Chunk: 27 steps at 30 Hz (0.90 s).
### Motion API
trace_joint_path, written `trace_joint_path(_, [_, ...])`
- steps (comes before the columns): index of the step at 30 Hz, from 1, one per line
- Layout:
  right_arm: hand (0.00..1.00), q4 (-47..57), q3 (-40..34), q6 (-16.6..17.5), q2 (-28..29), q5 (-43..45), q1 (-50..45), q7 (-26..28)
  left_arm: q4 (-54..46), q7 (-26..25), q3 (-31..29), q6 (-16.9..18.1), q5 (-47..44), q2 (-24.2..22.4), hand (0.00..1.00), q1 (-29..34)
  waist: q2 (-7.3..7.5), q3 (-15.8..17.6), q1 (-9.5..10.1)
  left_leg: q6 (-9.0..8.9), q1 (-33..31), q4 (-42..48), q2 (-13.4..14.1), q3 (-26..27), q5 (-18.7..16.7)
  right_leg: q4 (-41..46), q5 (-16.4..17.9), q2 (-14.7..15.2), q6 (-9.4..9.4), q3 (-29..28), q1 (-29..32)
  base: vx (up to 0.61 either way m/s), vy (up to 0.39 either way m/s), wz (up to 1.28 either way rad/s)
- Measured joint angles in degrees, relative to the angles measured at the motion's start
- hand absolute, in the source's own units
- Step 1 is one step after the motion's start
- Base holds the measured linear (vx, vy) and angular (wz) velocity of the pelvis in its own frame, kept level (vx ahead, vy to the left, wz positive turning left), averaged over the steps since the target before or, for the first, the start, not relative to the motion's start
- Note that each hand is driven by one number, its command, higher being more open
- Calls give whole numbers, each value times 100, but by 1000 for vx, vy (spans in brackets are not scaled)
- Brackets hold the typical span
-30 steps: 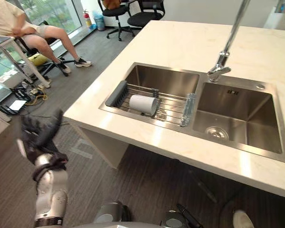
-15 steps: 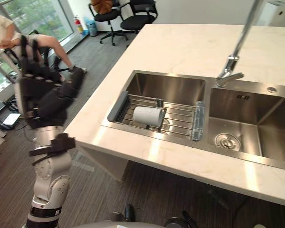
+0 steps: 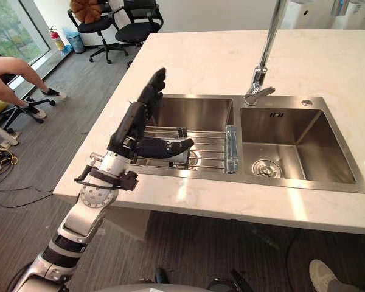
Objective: Walk over to the sink, pick up the cup, carry it to the dishwasher, place the cup inside the dishwasher, then close the dishwasher door
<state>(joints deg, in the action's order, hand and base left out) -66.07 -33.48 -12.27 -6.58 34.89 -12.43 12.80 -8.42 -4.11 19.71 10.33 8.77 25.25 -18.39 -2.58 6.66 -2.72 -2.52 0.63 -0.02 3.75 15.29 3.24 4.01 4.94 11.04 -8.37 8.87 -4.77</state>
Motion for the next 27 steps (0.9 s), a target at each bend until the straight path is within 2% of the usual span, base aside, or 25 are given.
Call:
trace_joint_path(1, [100, -3, -11, -7, -1, 2, -2, 4, 5, -1, 28, 0, 126, 59, 100, -27, 4, -3, -5, 1, 0, -3, -2, 3, 0, -17, -15, 0, -2, -11, 0, -21, 34, -16])
trace_joint_path(3, [100, -13, -205, -50, -8, 9, -16, 83, 3, 2, 213, 3, 858, 475, 100, -180, 28, -31, -61, 13, 0, -42, -31, 36, -2, -170, -126, 10, -25, -86, -1, -6, 40, -16])
trace_joint_path(6, [100, -48, -222, -82, -16, 8, -17, 131, 1, 18, 301, -58, 1151, 787, 100, -210, 84, -93, -141, 20, 0, -81, -61, 40, -1, -287, -198, 23, -40, -115, -9, 9, 28, -9])
trace_joint_path(11, [100, -71, -220, -114, -16, 13, -4, 118, 2, 20, 320, -311, 1151, 1084, 100, -324, 137, -118, -142, 24, 0, -94, -97, -71, 0, -334, -229, 44, -59, -98, -34, 4, 5, 1])
trace_joint_path(18, [100, -111, -207, -115, -27, 155, 1, 51, 35, 121, 341, -503, 1149, 1366, 100, -344, 134, -148, -171, 34, 0, -96, -114, -111, 7, -336, -230, 55, -61, -71, -49, -6, 0, 2])
trace_joint_path(21, [100, -117, -180, -104, -36, 157, -21, 31, 324, 357, 577, -672, 1156, 1511, 100, -527, 128, -237, -214, 45, 0, -109, -129, -127, 15, -341, -230, 62, -62, -55, -50, -1, -1, 2])
trace_joint_path(23, [100, -101, -24, -102, -67, 198, -26, 28, 767, 512, 734, -696, 1157, 1608, 100, -619, 124, -258, -314, 68, 1, -133, -149, -225, 46, -381, -246, 63, -55, 3, -83, -8, -6, 8])
trace_joint_path(26, [100, -85, 72, -94, -78, 208, -58, -22, 1089, 753, 953, -826, 1145, 1707, 100, -655, 123, -258, -321, 74, 1, -134, -161, -261, 59, -520, -323, 61, -47, 55, -165, -21, -4, 7])
trace_joint_path(27, [100, -55, 202, -81, -80, 211, -84, -82, 1097, 887, 951, -986, 1150, 1740, 100, -680, 123, -258, -311, 75, 2, -144, -169, -292, 77, -549, -342, 62, -37, 93, -193, -28, -4, 10])
